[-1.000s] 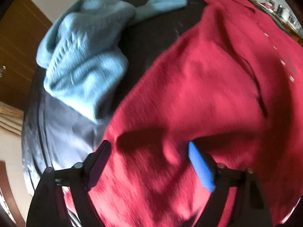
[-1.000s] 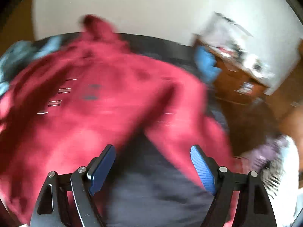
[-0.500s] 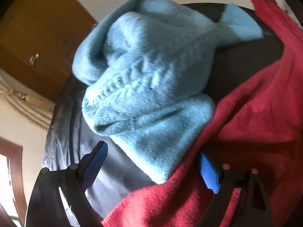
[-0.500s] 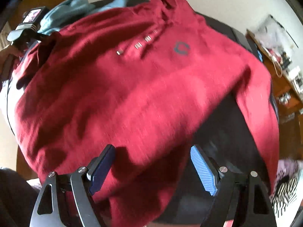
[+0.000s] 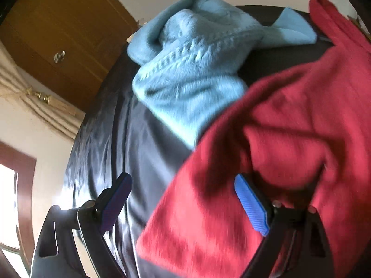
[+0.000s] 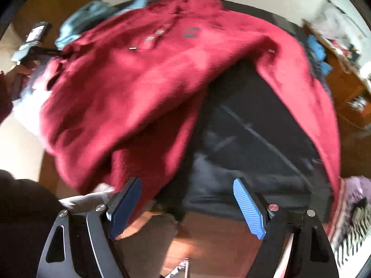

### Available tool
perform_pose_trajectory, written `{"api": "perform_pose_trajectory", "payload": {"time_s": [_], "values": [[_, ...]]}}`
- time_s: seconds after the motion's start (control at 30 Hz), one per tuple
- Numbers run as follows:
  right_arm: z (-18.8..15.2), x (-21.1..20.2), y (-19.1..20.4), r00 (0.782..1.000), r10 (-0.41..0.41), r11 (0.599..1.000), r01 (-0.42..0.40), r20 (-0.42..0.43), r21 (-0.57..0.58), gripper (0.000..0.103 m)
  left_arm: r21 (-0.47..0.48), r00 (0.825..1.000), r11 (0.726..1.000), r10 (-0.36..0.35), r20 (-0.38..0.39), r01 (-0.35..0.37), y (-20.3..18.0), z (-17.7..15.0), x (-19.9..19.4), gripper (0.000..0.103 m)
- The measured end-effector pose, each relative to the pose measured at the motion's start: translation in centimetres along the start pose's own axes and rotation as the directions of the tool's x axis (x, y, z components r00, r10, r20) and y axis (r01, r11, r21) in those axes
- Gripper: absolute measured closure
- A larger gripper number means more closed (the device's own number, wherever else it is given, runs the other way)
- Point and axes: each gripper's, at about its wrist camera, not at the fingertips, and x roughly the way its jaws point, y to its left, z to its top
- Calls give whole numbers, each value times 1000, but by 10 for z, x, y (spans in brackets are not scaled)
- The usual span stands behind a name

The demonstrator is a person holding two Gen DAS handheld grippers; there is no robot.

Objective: Fold clothes

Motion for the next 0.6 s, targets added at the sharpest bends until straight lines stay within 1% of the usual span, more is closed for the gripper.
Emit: {"api": "perform_pose_trajectory", "payload": {"time_s": [0.03,0.07,0.1,0.13,0.23,0.3,0.37,0.43,0.53,0.6], "values": [[1,2,5,1000,9,1000,-8,4,-20,20,-6,1000,1000,-14,-8,14,2,-12,-6,11],[2,5,10,1000,14,999,-13,9,-40,20,-11,1000,1000,-26,-13,26,13,-53,-15,11],[5,9,14,1000,10,998,-9,16,-59,20,-12,999,999,-36,-16,35,23,-85,-20,11],[8,13,19,1000,6,997,-4,23,-79,20,-10,999,999,-44,-19,44,28,-99,-20,11],[17,25,26,999,-20,991,26,43,-134,20,5,998,998,-64,-29,64,13,-118,-28,11],[21,33,28,997,-70,985,76,43,-157,20,17,997,997,-69,-36,69,-2,-133,-37,10],[22,40,25,993,-118,977,121,28,-177,20,21,996,996,-81,-40,82,-14,-140,-39,10],[14,43,19,987,-160,967,160,15,-198,20,33,995,996,-86,-44,87,-26,-147,-41,10],[-4,41,7,976,-217,951,212,4,-225,20,70,998,996,-52,-41,55,-43,-159,-48,10],[-15,36,-10,969,-248,951,240,-16,-193,20,80,999,996,-30,-32,33,-48,-165,-43,8]]}}
